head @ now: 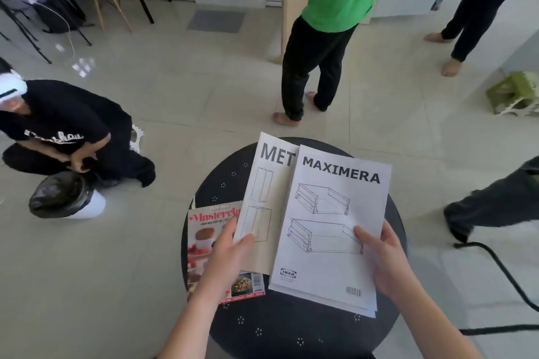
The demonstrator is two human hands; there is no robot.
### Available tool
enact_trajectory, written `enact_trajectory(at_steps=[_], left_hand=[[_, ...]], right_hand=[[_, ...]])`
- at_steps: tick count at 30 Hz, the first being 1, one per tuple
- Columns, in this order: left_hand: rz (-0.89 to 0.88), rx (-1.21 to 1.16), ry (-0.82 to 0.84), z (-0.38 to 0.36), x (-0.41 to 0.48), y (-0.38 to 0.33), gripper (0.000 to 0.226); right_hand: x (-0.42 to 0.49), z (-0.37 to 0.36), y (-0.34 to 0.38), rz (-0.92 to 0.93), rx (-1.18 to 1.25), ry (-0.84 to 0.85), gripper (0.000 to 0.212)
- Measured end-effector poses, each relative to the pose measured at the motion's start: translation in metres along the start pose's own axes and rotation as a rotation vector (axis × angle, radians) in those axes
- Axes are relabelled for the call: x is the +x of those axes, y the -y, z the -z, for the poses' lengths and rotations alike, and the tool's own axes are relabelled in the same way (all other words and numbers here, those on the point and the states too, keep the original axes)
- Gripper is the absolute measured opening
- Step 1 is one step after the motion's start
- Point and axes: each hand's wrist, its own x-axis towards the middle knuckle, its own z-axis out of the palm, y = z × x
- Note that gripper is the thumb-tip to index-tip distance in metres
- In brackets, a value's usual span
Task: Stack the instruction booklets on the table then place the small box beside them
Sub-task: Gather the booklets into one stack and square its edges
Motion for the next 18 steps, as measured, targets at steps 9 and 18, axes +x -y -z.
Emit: enact_trajectory(at_steps=[9,18], left_hand=[[0.014,-0.083,0.113,-0.020,-0.031,0.020,0.053],[0.052,-0.115,0.242,-0.039,-0.056,0.017,0.042]], right_hand=[[-0.038,0.021,-0.006,-0.021,0.110,0.045,0.038],[-0.055,0.024,-0.015,-0.024,0.125,0.091,0.048]])
